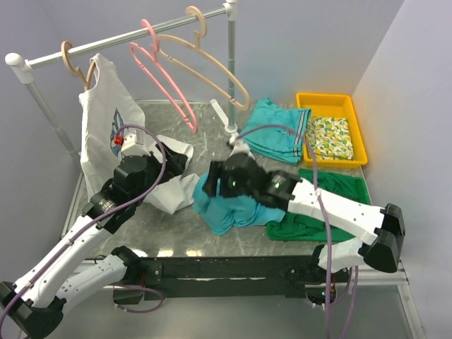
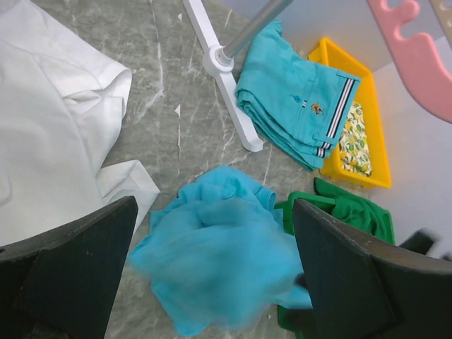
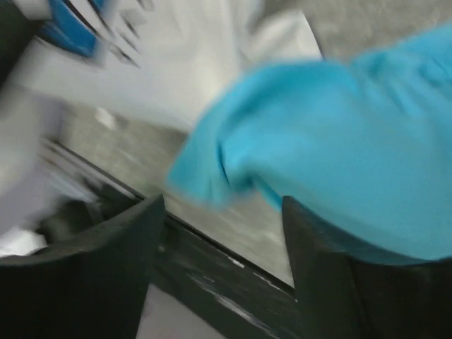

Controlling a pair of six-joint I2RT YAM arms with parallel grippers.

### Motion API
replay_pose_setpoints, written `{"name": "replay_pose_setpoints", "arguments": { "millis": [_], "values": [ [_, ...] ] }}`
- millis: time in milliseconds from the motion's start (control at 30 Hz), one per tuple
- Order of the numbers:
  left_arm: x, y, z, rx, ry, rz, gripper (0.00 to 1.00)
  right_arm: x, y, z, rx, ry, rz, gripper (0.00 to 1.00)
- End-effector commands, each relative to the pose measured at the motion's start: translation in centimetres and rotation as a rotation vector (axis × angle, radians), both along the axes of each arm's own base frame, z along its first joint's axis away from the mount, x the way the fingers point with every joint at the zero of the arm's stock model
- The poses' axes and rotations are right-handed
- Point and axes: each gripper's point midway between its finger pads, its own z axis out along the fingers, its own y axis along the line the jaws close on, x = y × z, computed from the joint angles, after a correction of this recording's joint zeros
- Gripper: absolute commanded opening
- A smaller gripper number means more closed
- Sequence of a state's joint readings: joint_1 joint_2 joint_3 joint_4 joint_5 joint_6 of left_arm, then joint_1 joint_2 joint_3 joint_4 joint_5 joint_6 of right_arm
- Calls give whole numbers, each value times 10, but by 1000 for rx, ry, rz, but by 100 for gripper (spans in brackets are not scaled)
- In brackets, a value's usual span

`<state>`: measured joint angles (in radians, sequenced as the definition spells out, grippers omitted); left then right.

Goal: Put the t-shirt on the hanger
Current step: Place the T-shirt at the center of the board.

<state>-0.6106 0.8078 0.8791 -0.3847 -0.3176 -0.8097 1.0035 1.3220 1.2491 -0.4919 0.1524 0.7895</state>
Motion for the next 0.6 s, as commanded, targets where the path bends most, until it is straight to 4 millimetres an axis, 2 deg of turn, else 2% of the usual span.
{"name": "replay_pose_setpoints", "arguments": {
  "millis": [0, 33, 67, 133, 167, 233, 267, 300, 333, 367, 400, 433, 467, 500, 533, 567],
  "values": [
    [4, -11, 1, -6, -29, -40, 99, -1, -18, 7, -11, -138, -104, 80],
    [6, -15, -4, 15, -28, -66, 99, -1, -29, 2, -27, -135, -137, 81],
    [8, -31, -5, 4, -37, -138, 94, -2, -44, 10, -6, -154, -180, 81],
    [12, -46, -16, 18, -25, -198, 92, 1, -76, -11, -60, -153, -297, 81],
    [15, -59, -30, 33, 11, -244, 89, 0, -94, -7, -49, -164, -351, 80],
    [17, -82, -30, 57, -2, -302, 88, -2, -127, -28, -101, -142, -470, 79],
    [22, -94, -47, 95, 37, -316, 88, -6, -140, -29, -79, -137, -511, 77],
    [27, -102, -52, 121, 41, -314, 89, -10, -154, -48, -90, -109, -563, 76],
    [27, -120, -43, 137, 16, -350, 89, -13, -160, -55, -77, -93, -584, 73],
    [34, -132, -65, 184, 62, -360, 89, -16, -167, -58, -36, -80, -605, 72],
    [41, -138, -69, 210, 69, -348, 88, -19, -172, -76, -24, -50, -630, 71],
    [47, -153, -57, 224, 39, -364, 88, -21, -174, -84, -6, -29, -633, 70],
    [56, -164, -78, 273, 75, -369, 87, -23, -177, -86, 23, -21, -644, 70],
    [63, -170, -83, 305, 75, -359, 86, -23, -184, -98, 19, -4, -669, 69],
    [70, -183, -68, 319, 42, -367, 85, -24, -188, -102, 17, -3, -683, 69],
    [77, -193, -88, 363, 70, -380, 82, -24, -191, -104, 29, 1, -701, 69]
  ]
}}
